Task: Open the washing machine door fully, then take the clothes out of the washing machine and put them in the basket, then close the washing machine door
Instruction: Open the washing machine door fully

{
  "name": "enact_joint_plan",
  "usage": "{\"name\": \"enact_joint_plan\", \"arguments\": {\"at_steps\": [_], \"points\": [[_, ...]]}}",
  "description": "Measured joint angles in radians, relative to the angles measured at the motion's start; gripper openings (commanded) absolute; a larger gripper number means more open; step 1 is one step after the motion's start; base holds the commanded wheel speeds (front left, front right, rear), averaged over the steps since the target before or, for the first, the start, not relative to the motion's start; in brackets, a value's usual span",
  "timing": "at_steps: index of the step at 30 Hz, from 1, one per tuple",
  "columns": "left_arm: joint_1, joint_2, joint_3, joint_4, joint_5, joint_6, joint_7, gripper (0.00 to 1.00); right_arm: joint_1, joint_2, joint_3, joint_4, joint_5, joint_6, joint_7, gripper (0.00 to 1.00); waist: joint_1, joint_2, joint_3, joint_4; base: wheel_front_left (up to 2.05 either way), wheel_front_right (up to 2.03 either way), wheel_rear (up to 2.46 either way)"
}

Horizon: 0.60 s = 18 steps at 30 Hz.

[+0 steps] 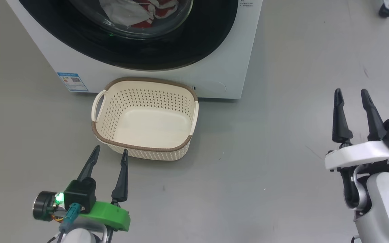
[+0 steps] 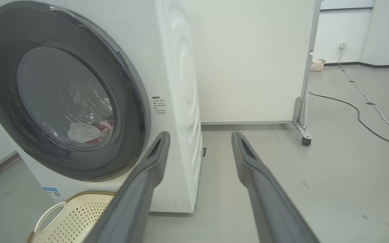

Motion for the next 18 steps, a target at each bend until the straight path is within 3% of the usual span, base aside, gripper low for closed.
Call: {"name": "enact_joint_plan", "arguments": {"at_steps": [1, 8, 14, 18], "points": [[-0.005, -0.001, -0.005, -0.001, 0.000, -0.004, 0.000, 1.00, -0.015, -0.006, -0.003, -0.003, 0.000, 0.003, 0.001, 0.00, 0.0000, 0.0000, 0.010, 0.004, 0.00, 0.00, 0.00], [-0.037, -0.002, -0.015, -0.009, 0.000, -0.009, 0.000, 1.00, -0.136, -0.033, -0.027, -0.023, 0.047, 0.034, 0.049, 0.00, 0.0000, 0.0000, 0.077, 0.036, 0.00, 0.00, 0.00], [-0.055, -0.003, -0.032, -0.023, 0.000, -0.017, 0.000, 1.00, -0.264, -0.108, -0.019, -0.035, 0.024, 0.044, 0.126, 0.00, 0.0000, 0.0000, 0.141, 0.065, 0.00, 0.00, 0.00], [-0.080, -0.005, -0.043, -0.031, -0.004, -0.020, 0.000, 1.00, -0.358, -0.115, -0.031, -0.043, 0.047, 0.044, 0.174, 0.00, 0.0000, 0.0000, 0.186, 0.083, 0.00, 0.00, 0.00]]}}
